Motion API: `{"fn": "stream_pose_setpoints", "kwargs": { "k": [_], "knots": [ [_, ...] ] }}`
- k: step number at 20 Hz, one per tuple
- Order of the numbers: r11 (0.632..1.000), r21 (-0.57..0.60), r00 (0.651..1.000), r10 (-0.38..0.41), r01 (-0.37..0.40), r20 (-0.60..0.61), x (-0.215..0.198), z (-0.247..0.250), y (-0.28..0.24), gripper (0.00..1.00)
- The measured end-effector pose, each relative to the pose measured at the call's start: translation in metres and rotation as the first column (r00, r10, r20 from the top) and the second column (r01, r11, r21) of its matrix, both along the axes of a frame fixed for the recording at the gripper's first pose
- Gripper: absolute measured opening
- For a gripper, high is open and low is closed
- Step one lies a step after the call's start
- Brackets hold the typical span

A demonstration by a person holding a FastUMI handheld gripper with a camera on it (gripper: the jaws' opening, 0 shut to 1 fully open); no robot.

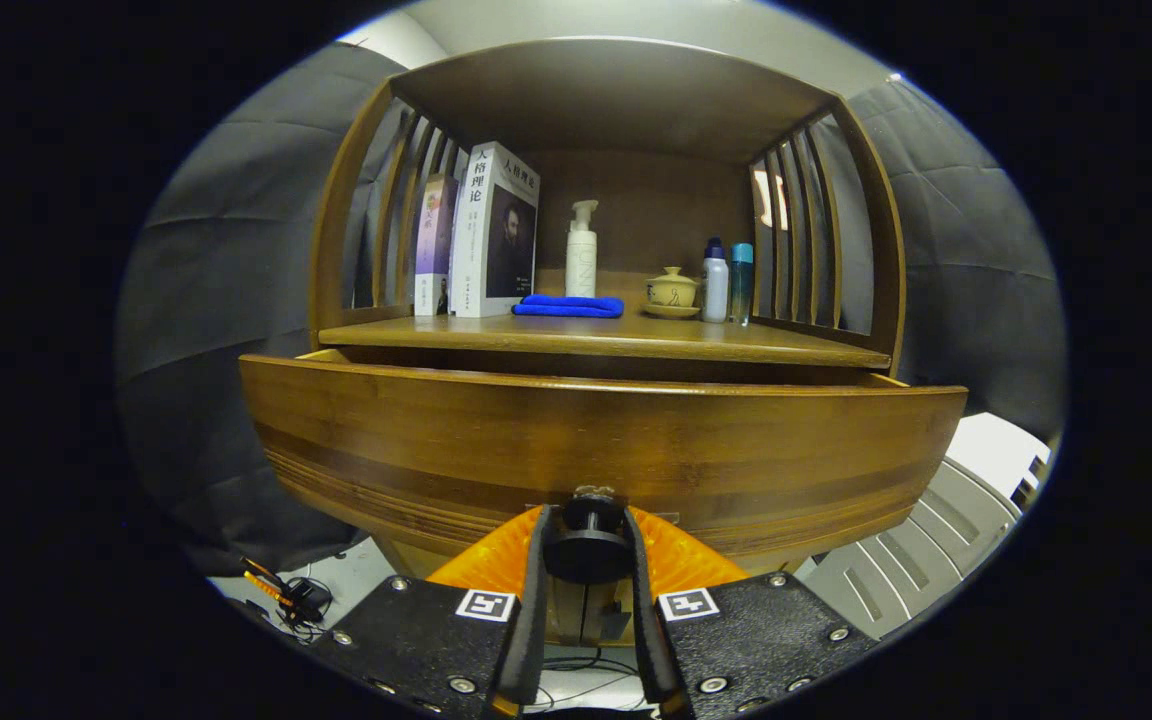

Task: Pull open the drawer, take out the items inside it, and place them on the countertop above the cabinet.

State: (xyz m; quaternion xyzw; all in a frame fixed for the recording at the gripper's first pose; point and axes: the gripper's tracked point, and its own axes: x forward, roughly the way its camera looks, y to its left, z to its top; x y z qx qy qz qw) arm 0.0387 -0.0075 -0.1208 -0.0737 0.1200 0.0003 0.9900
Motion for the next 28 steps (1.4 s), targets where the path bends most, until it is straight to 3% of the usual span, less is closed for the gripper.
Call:
{"fn": "stream_pose_setpoints", "kwargs": {
  "k": [7,11,28],
  "knots": [
    [1.0,-0.011,1.0,0.011,-0.011,0.0,-0.038,0.001,0.0,0.38],
    [0.997,-0.046,0.998,0.061,-0.061,-0.015,-0.058,-0.005,0.007,0.38],
    [0.99,-0.053,0.99,0.13,-0.133,-0.056,-0.084,-0.01,0.011,0.35]
  ]
}}
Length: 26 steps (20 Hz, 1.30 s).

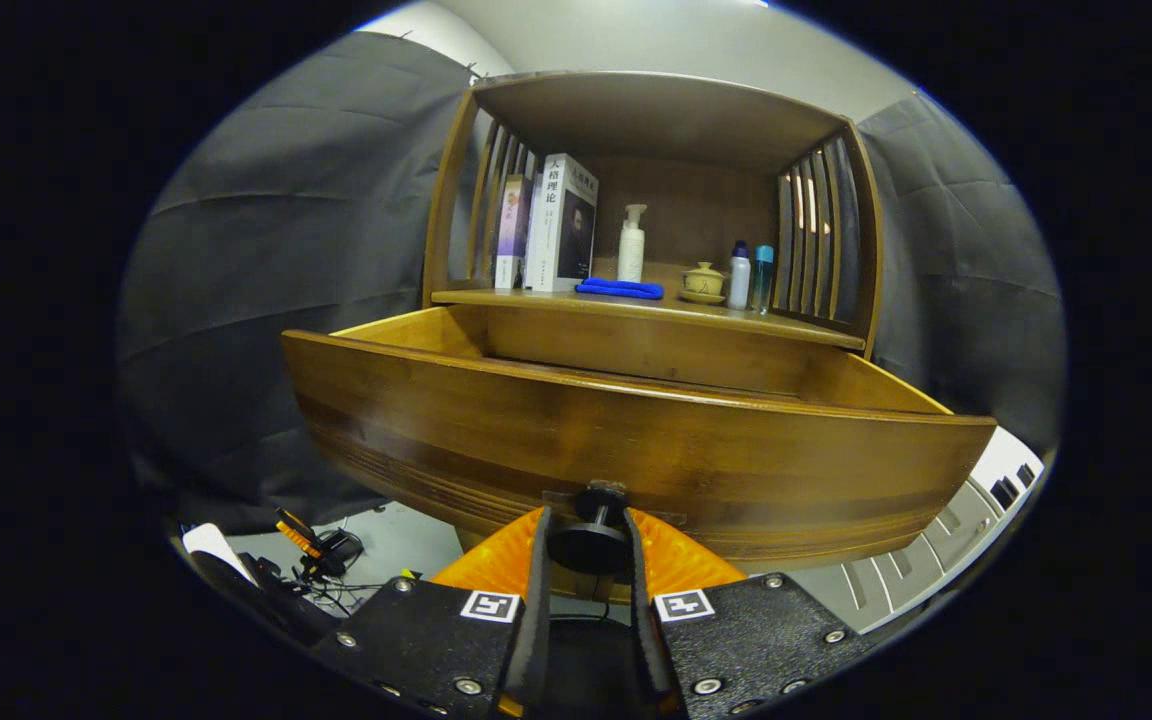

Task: Pull open the drawer, take out the items inside it, and place them on the countertop above the cabinet.

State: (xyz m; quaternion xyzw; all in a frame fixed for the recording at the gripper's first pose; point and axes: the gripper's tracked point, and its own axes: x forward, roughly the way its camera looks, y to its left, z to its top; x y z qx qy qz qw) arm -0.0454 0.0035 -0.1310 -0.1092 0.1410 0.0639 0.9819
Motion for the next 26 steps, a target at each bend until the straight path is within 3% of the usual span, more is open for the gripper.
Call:
{"fn": "stream_pose_setpoints", "kwargs": {
  "k": [2,6,9,10,14,17,26],
  "knots": [
    [1.0,-0.016,1.0,0.01,-0.01,0.012,-0.002,-0.001,0.001,0.35],
    [0.996,-0.071,0.992,0.062,-0.054,0.109,-0.002,0.018,0.01,0.5],
    [0.995,-0.053,0.975,0.089,-0.08,0.204,-0.004,0.051,0.018,0.81],
    [0.994,-0.054,0.971,0.1,-0.09,0.219,-0.003,0.056,0.02,0.85],
    [0.989,-0.039,0.954,0.15,-0.145,0.261,-0.012,0.085,0.036,0.89],
    [0.99,-0.037,0.953,0.141,-0.136,0.267,0.012,0.109,0.032,0.92],
    [0.991,0.053,0.992,0.117,-0.119,0.042,0.065,0.114,0.035,0.95]
  ]
}}
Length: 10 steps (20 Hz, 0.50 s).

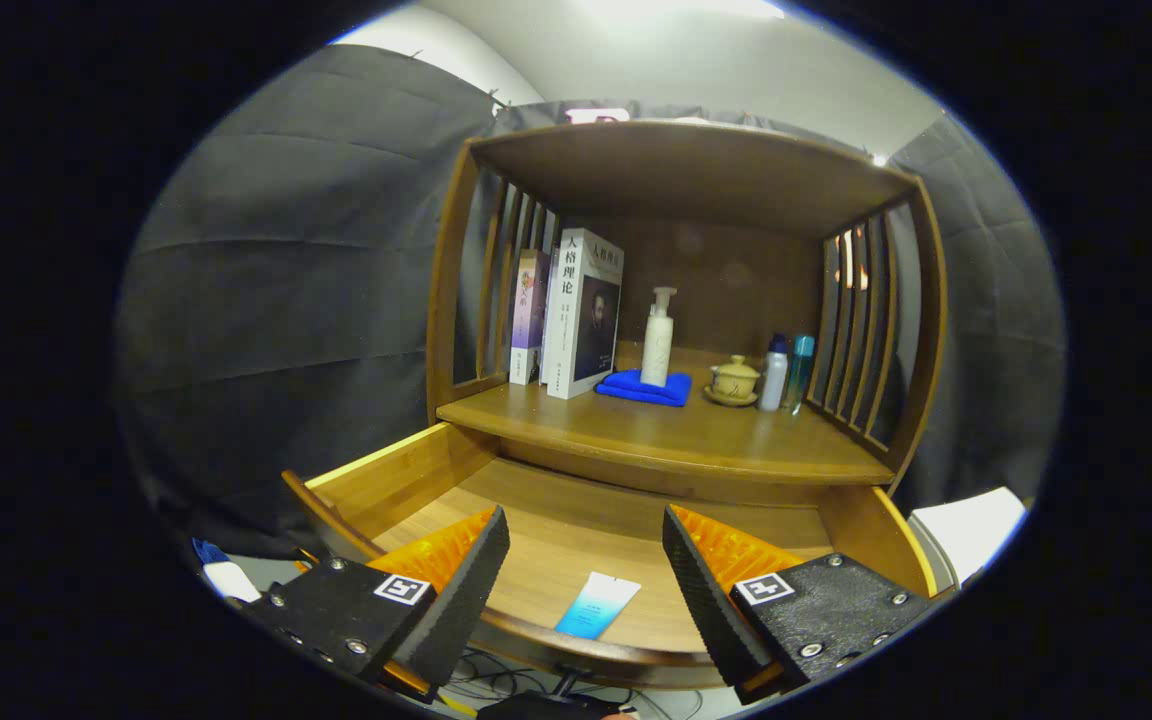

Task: Pull open the drawer, take out the items inside it, and place them on the countertop above the cabinet.

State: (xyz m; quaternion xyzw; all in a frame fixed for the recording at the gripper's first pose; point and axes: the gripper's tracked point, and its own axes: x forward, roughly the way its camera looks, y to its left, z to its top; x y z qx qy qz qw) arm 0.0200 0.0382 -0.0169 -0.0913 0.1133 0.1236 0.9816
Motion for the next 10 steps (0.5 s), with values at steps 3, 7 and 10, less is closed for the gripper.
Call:
{"fn": "stream_pose_setpoints", "kwargs": {
  "k": [3,7,10],
  "knots": [
    [1.0,0.006,0.99,0.009,-0.008,-0.142,0.008,-0.011,-0.001,0.95],
    [1.0,-0.015,0.945,0.016,-0.022,-0.326,0.018,-0.042,-0.004,0.95],
    [0.999,-0.031,0.893,-0.008,-0.007,-0.451,0.026,-0.065,-0.01,0.96]
  ]
}}
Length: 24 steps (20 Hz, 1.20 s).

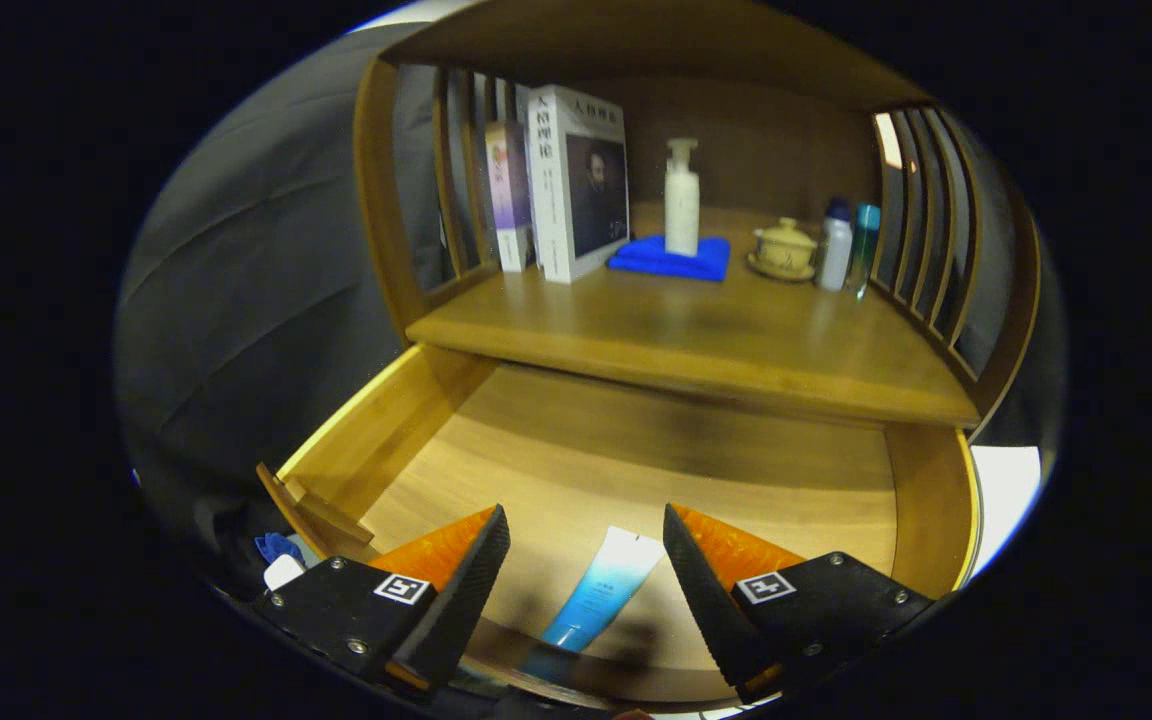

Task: Pull open the drawer, take out the items inside it, and place them on the countertop above the cabinet.

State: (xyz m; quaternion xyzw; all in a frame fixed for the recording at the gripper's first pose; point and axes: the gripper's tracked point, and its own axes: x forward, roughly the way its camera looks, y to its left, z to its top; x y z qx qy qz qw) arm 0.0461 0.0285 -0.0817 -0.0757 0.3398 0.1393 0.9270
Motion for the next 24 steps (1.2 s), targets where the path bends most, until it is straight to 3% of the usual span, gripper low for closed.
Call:
{"fn": "stream_pose_setpoints", "kwargs": {
  "k": [5,8,10,15,19,24],
  "knots": [
    [0.999,-0.032,0.993,-0.018,0.014,-0.119,0.009,-0.027,-0.006,0.95],
    [0.997,-0.026,0.968,-0.081,0.077,-0.239,0.007,-0.047,-0.011,0.95],
    [0.995,-0.055,0.958,-0.097,0.085,-0.27,0.022,-0.055,-0.018,0.95],
    [0.992,-0.067,0.916,-0.128,0.111,-0.381,0.012,-0.078,-0.03,0.94],
    [0.993,-0.072,0.87,-0.117,0.094,-0.479,-0.003,-0.095,-0.03,0.92],
    [0.987,-0.16,0.875,-0.092,0.017,-0.475,-0.005,-0.099,-0.032,0.85]
  ]
}}
